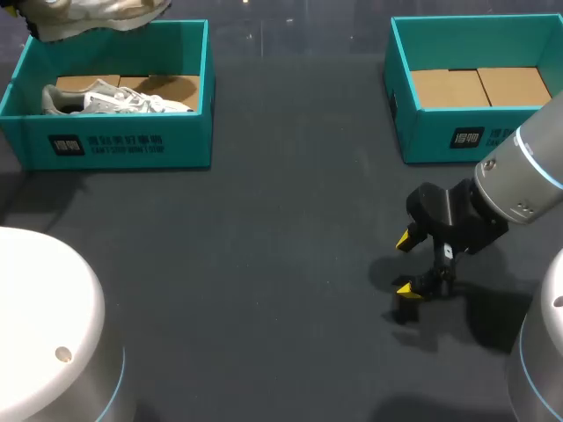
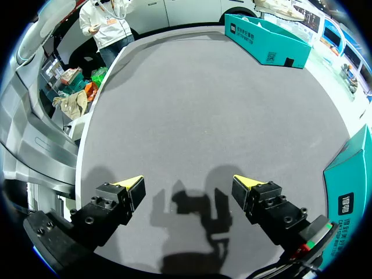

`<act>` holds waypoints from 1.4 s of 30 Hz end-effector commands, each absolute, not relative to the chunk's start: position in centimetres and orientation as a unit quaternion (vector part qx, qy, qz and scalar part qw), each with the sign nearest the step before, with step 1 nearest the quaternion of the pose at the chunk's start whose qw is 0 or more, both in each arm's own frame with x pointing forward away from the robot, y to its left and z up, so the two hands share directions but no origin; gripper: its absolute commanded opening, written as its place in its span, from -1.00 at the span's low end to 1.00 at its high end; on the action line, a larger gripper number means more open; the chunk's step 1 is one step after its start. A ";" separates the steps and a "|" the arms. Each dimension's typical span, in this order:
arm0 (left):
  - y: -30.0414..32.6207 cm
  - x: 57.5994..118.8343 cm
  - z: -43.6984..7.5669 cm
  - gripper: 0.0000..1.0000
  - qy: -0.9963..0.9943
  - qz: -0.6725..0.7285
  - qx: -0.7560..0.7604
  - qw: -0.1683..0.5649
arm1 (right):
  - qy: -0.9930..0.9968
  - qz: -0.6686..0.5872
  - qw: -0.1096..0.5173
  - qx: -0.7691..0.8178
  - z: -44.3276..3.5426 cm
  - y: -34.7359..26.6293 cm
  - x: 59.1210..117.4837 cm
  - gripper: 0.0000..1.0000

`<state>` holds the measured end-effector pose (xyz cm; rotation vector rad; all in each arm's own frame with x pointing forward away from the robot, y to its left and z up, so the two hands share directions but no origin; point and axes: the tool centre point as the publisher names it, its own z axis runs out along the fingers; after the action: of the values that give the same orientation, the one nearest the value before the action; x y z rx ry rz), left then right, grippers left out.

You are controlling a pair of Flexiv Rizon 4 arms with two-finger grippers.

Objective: Take the shoe out of the shoebox, open the shoe tongue, remove and reinsert the insole, then place the shoe into the shoebox

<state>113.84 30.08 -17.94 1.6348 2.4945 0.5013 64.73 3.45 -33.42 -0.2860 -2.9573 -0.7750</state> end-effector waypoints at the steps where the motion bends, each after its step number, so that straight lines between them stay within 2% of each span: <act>1: 30.3 113.1 -17.9 -1.00 0.821 0.161 0.542 0.076 | -0.963 -0.252 0.034 -0.093 -33.5 3.5 64.6 1.00; 8: 30.5 115.5 -19.4 -1.00 0.775 0.135 0.615 0.053 | -0.963 -0.252 0.034 -0.093 -33.5 3.5 64.6 1.00; 20: 31.2 118.1 -22.1 -1.00 0.767 0.151 0.624 0.002 | -0.963 -0.252 0.034 -0.093 -33.5 3.5 64.6 1.00; 32: 31.2 118.1 -22.1 -1.00 0.767 0.151 0.624 0.002 | -0.963 -0.252 0.034 -0.093 -33.5 3.5 64.6 1.00; 42: 31.2 118.1 -25.9 -1.00 0.750 0.132 0.648 -0.009 | -0.963 -0.252 0.034 -0.093 -33.5 3.5 64.6 1.00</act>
<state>117.80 31.12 -25.17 2.0433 2.3764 0.4183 64.72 3.45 -33.42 -0.2860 -2.9572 -0.7749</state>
